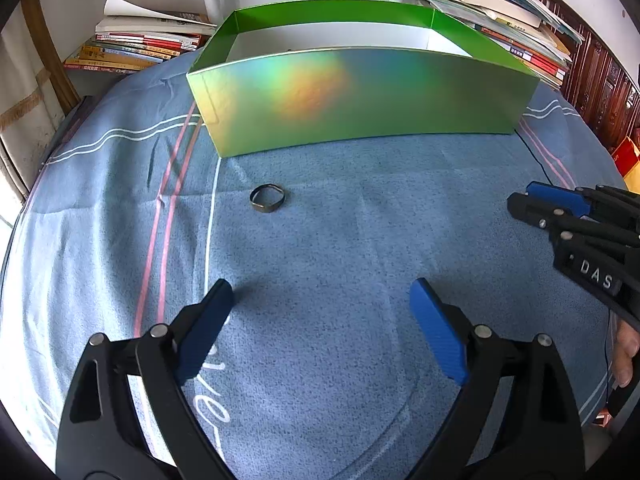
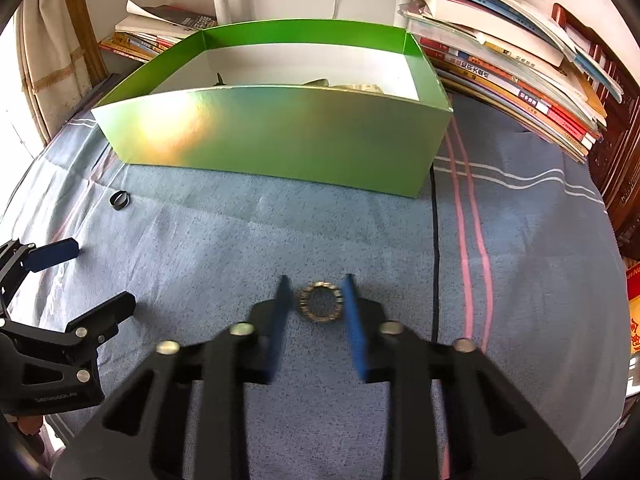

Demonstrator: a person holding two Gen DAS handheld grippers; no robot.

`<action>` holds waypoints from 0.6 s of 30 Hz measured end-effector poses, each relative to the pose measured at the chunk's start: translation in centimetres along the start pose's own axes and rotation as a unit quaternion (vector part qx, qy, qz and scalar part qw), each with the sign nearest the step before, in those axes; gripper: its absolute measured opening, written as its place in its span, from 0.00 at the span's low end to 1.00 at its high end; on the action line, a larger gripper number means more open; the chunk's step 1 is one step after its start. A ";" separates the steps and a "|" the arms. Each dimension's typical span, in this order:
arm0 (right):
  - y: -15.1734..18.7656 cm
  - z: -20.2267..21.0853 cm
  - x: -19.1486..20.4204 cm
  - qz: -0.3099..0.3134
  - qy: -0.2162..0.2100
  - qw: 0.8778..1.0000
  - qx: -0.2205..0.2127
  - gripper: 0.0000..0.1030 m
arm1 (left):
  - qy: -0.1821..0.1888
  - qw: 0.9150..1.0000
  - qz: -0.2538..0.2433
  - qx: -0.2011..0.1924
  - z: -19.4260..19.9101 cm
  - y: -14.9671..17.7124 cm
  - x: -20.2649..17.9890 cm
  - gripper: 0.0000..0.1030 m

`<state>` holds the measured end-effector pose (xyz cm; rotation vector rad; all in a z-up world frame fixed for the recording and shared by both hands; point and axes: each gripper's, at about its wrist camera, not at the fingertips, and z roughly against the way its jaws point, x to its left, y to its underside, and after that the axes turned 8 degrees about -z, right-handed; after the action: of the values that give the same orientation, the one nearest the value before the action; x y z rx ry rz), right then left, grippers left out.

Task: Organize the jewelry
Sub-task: 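Grasp the beaded silver ring with the right tool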

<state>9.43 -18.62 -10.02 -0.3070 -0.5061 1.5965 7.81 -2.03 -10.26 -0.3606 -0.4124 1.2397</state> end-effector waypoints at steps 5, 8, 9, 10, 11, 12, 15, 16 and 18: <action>0.1 0.1 0.2 0.004 0.003 1.000 -0.002 0.21 | 0.002 1.000 0.002 0.001 0.0 0.0 0.1 0.87; 0.0 0.3 0.2 0.003 0.002 1.000 -0.004 0.21 | 0.000 1.000 0.002 0.002 0.0 0.0 0.1 0.87; 0.0 0.4 0.2 0.003 0.002 1.000 -0.004 0.21 | -0.002 1.000 0.002 0.002 0.1 0.0 0.1 0.87; 0.0 0.4 0.2 0.003 0.003 1.000 -0.004 0.21 | -0.006 1.000 0.001 0.002 0.1 -0.1 0.1 0.87; 0.0 0.4 0.1 0.002 0.004 1.000 -0.003 0.21 | -0.010 1.000 0.000 0.001 0.1 -0.1 0.1 0.87; 0.0 0.3 0.1 0.001 0.005 1.000 -0.001 0.21 | -0.013 1.000 -0.001 0.000 0.1 -0.2 0.0 0.87; 0.1 0.1 0.1 -0.002 0.002 1.000 0.001 0.21 | -0.024 1.000 -0.003 -0.013 0.1 -0.9 -0.3 0.87; 0.1 0.1 0.1 -0.002 0.001 1.000 0.002 0.21 | -0.032 0.999 -0.003 -0.015 -0.2 -1.1 -0.6 0.87; 0.1 0.1 0.0 -0.003 0.001 1.000 0.002 0.21 | -0.041 0.999 -0.006 -0.019 -0.6 -1.6 -0.8 0.88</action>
<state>9.25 -18.60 -9.97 -0.3035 -0.5026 1.5909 9.22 -3.29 -10.12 -0.3395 -0.5081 1.2398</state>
